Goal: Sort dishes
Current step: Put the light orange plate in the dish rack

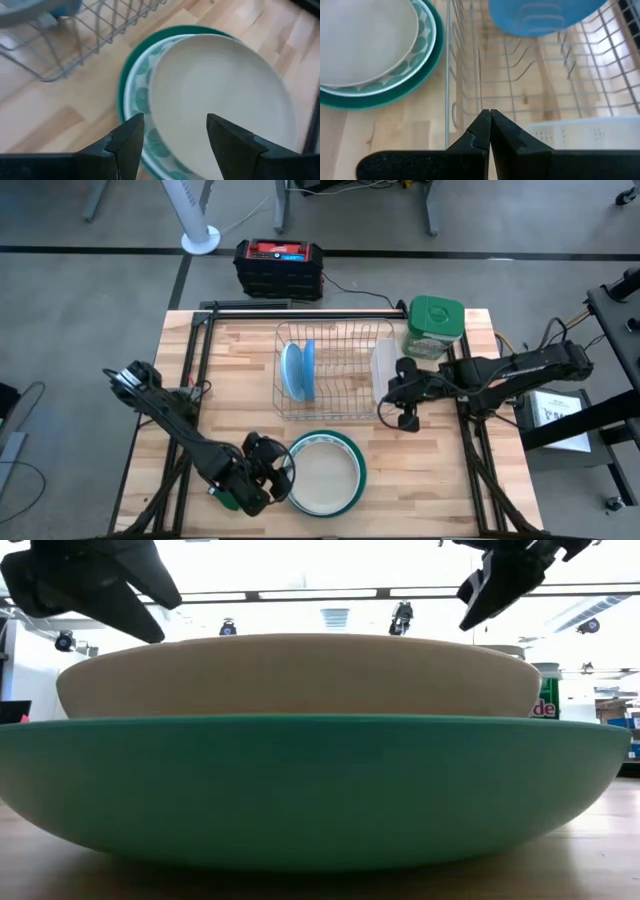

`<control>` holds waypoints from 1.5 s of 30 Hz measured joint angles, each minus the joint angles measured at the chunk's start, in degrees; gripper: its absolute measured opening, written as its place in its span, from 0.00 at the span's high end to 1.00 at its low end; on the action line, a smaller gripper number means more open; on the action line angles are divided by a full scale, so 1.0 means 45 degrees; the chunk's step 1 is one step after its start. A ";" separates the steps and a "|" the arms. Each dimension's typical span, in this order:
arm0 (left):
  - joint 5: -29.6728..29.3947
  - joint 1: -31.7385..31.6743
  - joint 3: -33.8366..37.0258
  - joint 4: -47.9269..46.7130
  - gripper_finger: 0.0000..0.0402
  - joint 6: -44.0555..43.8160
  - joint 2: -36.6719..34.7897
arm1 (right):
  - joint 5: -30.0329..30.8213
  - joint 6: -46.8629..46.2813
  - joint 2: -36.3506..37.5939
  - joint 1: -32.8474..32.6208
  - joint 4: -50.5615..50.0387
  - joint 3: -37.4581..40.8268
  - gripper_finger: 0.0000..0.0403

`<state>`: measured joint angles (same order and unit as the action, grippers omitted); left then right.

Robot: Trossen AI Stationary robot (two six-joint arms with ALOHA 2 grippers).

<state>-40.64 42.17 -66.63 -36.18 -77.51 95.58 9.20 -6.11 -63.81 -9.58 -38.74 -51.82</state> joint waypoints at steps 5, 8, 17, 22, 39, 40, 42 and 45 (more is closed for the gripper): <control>-0.0020 -0.0068 0.0000 0.0823 0.49 0.0032 0.0407 | 0.0003 -0.0456 0.0005 -0.0079 0.0036 0.0433 1.00; 0.0026 -0.0074 0.0000 0.0847 0.49 0.0047 0.0533 | 0.0009 -0.0723 0.0005 -0.0075 0.0061 0.0751 1.00; 0.0189 -0.0540 0.0000 0.0646 0.49 -0.0434 0.0570 | 0.0004 -0.1183 0.0000 -0.0075 0.0072 0.1199 1.00; 0.0660 -0.0768 0.0000 0.0592 0.49 -0.0559 0.0771 | -0.0003 -0.1499 0.0000 -0.0163 0.0051 0.1394 1.00; 0.2603 -0.1433 0.0000 0.0490 0.49 -0.1373 0.1445 | 0.0017 -0.1660 0.0000 -0.0652 0.0171 0.1459 1.00; 0.2603 -0.1431 0.0000 0.0490 0.49 -0.1417 0.1445 | 0.0012 -0.1660 0.0000 -0.0652 0.0180 0.1461 1.00; 0.2603 -0.1428 0.0000 0.0476 0.49 -0.1478 0.1445 | -0.0007 -0.1660 0.0000 -0.0652 0.0237 0.1469 1.00; 0.2603 -0.1428 0.0000 0.0397 0.49 -0.1421 0.1445 | -0.0055 -0.1647 0.0000 -0.0657 0.0390 0.1469 1.00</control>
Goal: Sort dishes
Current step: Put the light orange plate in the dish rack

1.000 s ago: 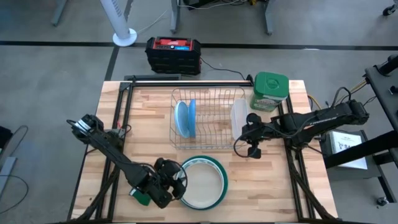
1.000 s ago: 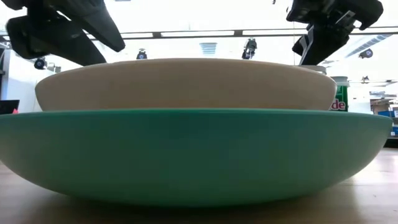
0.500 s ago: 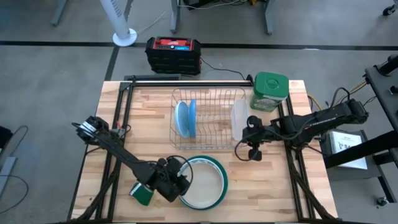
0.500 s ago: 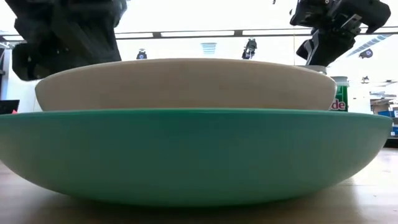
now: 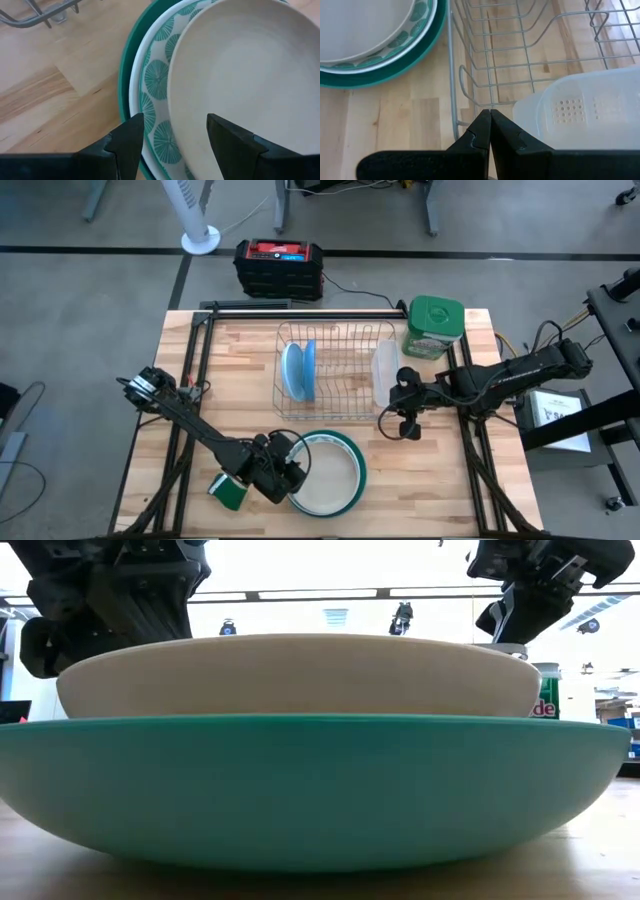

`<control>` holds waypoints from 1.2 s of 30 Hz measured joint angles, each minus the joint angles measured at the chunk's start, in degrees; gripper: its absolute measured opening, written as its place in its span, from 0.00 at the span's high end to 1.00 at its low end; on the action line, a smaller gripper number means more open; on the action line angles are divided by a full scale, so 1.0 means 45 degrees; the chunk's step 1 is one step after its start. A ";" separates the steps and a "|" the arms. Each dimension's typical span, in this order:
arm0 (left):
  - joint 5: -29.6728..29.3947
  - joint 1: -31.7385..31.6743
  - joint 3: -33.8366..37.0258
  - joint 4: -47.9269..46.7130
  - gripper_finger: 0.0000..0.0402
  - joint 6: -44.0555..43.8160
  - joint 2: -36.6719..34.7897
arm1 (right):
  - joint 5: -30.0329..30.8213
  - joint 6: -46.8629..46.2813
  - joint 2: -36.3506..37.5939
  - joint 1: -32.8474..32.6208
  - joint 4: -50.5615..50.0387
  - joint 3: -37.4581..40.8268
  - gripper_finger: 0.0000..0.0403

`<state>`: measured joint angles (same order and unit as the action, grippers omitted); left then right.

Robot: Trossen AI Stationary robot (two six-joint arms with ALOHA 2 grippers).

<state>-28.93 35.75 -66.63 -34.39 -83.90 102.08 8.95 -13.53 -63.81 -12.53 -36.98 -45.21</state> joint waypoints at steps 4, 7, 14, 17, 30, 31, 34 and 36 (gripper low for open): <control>0.0000 0.0000 0.0000 0.0010 0.49 0.0103 0.0000 | 0.0000 0.0021 0.0000 0.0003 0.0025 0.0000 1.00; 0.0000 0.0000 0.0000 0.0013 0.49 0.0113 0.0000 | 0.0002 0.0026 0.0000 0.0000 0.0046 0.0000 1.00; -0.0003 0.0000 0.0000 0.0104 0.52 0.0148 0.0000 | 0.0010 0.0036 0.0000 0.0005 0.0070 0.0000 1.00; -0.0005 0.0000 0.0000 0.0228 0.53 0.0152 0.0000 | 0.0010 0.0036 0.0000 0.0005 0.0075 0.0000 1.00; -0.0075 0.0000 0.0000 0.0214 0.54 0.0147 0.0000 | 0.0029 0.0041 0.0000 0.0005 0.0075 0.0000 1.00; -0.0079 0.0000 0.0000 0.0216 0.54 0.0138 0.0009 | 0.0033 0.0043 0.0000 0.0005 0.0077 0.0000 1.00; -0.0093 0.0000 0.0000 0.0274 0.54 0.0074 0.0202 | 0.0049 0.0046 0.0000 0.0005 0.0080 0.0004 1.00; -0.0025 0.0000 0.0000 0.0376 0.54 0.0059 0.0404 | 0.0058 0.0046 0.0000 0.0005 0.0082 0.0002 1.00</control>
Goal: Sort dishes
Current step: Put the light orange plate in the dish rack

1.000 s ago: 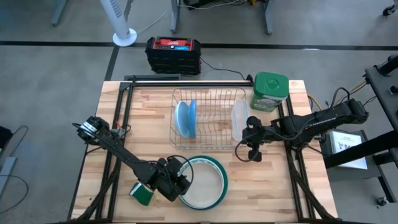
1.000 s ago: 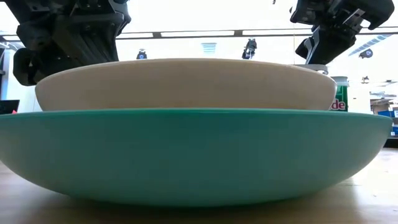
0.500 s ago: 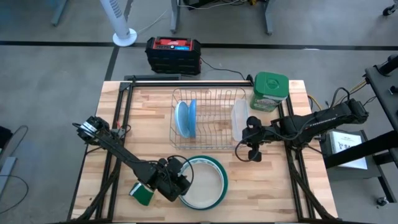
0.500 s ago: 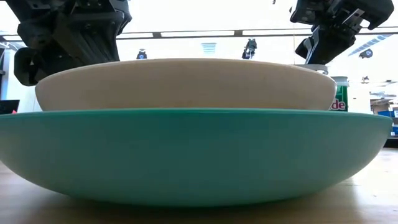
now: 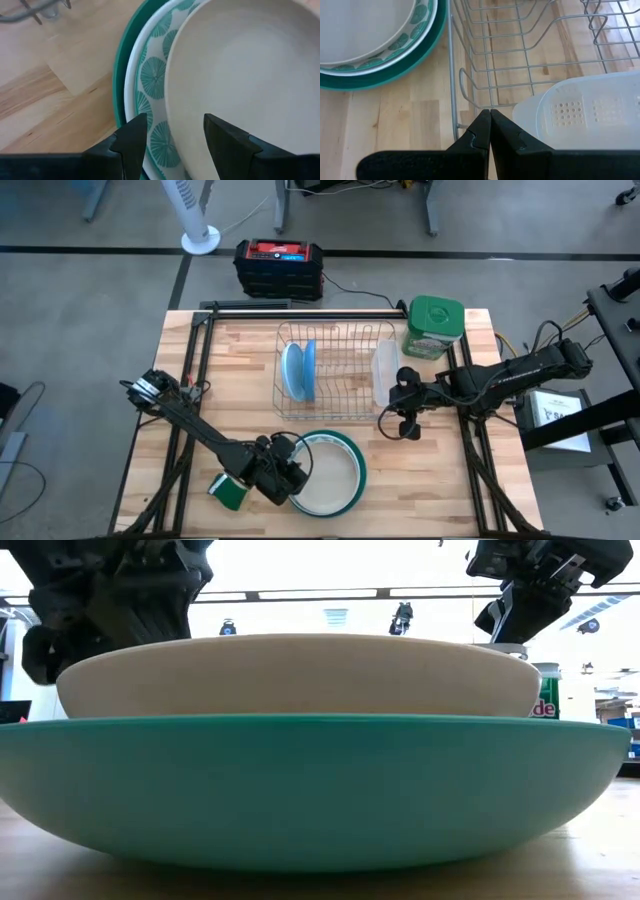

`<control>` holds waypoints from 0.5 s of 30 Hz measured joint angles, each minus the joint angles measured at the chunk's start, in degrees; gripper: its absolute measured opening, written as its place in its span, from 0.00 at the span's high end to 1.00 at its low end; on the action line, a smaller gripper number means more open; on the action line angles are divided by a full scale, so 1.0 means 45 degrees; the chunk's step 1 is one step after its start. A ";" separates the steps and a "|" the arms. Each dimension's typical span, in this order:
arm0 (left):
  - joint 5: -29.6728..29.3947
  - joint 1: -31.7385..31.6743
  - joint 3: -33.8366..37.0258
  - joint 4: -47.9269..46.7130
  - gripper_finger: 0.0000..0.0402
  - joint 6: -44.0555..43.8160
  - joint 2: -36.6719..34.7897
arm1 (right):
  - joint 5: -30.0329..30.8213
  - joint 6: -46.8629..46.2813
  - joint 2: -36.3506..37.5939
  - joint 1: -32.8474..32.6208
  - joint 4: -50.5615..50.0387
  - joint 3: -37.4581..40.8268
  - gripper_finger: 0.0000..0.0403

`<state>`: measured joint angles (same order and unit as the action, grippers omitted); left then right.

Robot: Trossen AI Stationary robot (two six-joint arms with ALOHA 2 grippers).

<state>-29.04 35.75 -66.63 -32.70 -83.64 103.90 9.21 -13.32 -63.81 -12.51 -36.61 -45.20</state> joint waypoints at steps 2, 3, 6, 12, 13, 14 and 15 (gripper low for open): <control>0.0056 0.0000 0.0000 0.0036 0.54 -0.0067 0.0159 | 0.0000 0.0000 0.0000 0.0000 -0.0002 0.0003 1.00; 0.0084 0.0000 0.0000 0.0047 0.54 -0.0143 0.0200 | 0.0000 0.0000 0.0000 0.0000 0.0001 0.0001 1.00; 0.0109 0.0000 0.0000 0.0082 0.54 -0.0227 0.0313 | -0.0005 0.0000 0.0000 0.0000 0.0002 0.0003 1.00; 0.0145 0.0000 0.0000 0.0153 0.54 -0.0248 0.0344 | -0.0005 0.0000 0.0000 0.0000 0.0003 0.0003 1.00; 0.0162 0.0000 0.0000 0.0153 0.55 -0.0246 0.0344 | -0.0005 0.0000 0.0000 0.0000 0.0004 0.0003 1.00; 0.0187 0.0000 0.0000 0.0152 0.56 -0.0245 0.0344 | -0.0005 -0.0002 0.0000 0.0000 0.0003 0.0003 1.00; 0.0206 0.0000 0.0000 0.0149 0.57 -0.0248 0.0349 | -0.0005 -0.0001 0.0000 0.0000 0.0005 0.0003 1.00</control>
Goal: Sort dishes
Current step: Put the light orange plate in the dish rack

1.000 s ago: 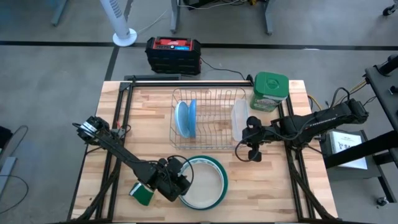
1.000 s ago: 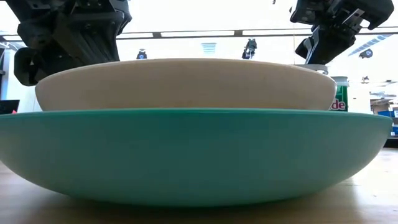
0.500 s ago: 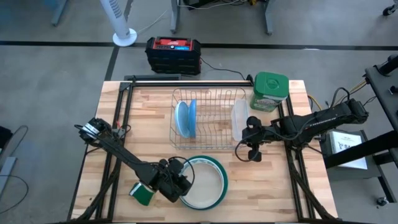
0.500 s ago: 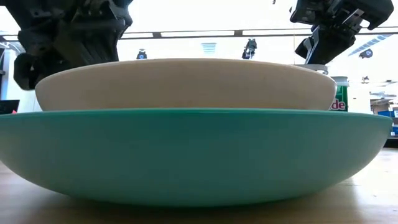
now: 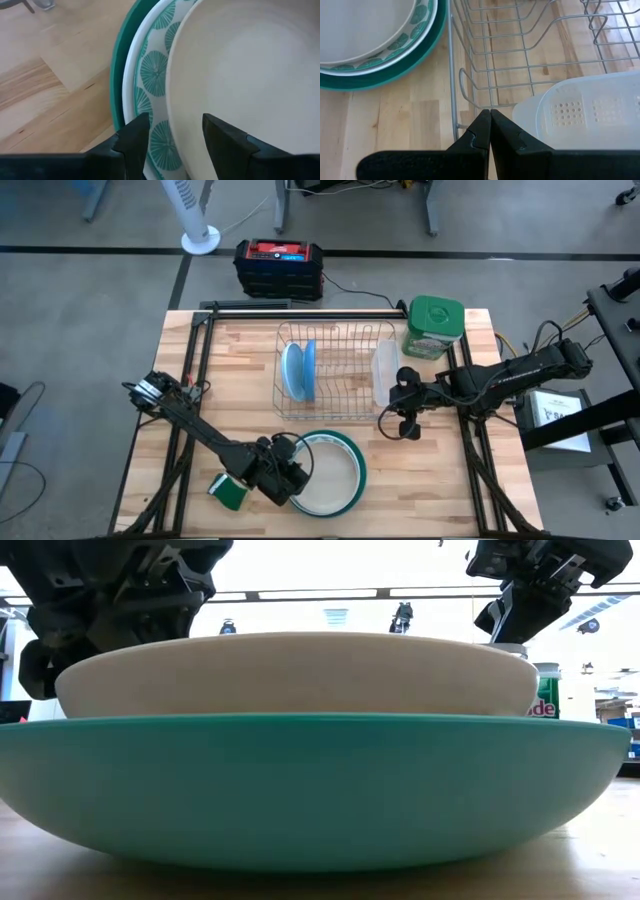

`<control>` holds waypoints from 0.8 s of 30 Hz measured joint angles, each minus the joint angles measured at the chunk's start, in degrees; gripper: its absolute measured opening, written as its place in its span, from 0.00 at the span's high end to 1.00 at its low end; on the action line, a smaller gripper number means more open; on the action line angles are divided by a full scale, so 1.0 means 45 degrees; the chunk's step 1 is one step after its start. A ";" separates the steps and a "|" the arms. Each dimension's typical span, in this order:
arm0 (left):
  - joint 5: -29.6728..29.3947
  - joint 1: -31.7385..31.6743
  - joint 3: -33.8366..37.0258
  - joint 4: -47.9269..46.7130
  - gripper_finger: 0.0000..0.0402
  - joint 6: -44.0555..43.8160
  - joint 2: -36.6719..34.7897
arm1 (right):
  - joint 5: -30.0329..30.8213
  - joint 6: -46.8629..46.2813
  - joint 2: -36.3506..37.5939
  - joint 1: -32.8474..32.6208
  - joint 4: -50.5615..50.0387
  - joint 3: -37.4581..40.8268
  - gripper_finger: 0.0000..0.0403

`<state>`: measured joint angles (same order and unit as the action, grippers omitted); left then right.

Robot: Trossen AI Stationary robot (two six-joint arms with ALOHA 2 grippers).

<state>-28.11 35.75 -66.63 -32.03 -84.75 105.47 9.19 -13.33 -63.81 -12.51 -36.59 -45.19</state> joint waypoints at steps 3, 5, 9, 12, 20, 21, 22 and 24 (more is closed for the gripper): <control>0.0018 -0.0001 0.0000 -0.0005 0.62 -0.0010 0.0009 | 0.0000 0.0001 0.0000 0.0000 -0.0003 0.0000 1.00; 0.0028 -0.0005 0.0000 -0.0010 0.65 -0.0015 0.0010 | -0.0002 -0.0003 0.0000 0.0000 -0.0002 0.0000 1.00; 0.0055 -0.0005 0.0000 -0.0015 0.71 -0.0068 0.0025 | -0.0005 -0.0004 0.0000 0.0000 0.0002 0.0000 1.00; 0.0081 -0.0002 0.0000 -0.0015 0.76 -0.0068 0.0029 | -0.0005 -0.0004 0.0000 0.0000 0.0002 0.0000 1.00; 0.0074 0.0015 -0.0583 -0.0593 0.87 0.0051 0.0029 | -0.0015 -0.0010 0.0000 0.0000 -0.0141 0.0000 1.00; 0.0062 0.0020 -0.0764 -0.0882 0.88 0.0063 0.0029 | -0.0019 -0.0023 0.0000 0.0000 -0.0148 0.0000 1.00; 0.0058 0.0030 -0.0959 -0.1212 0.89 0.0091 0.0029 | -0.0019 -0.0023 0.0000 0.0000 -0.0148 0.0000 1.00; -0.0007 0.0057 -0.1359 -0.1872 0.90 0.0097 0.0029 | -0.0019 -0.0024 0.0000 0.0000 -0.0151 0.0000 1.00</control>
<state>-28.15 36.00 -72.75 -40.46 -84.31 105.60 9.10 -13.44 -63.81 -12.51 -37.27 -45.19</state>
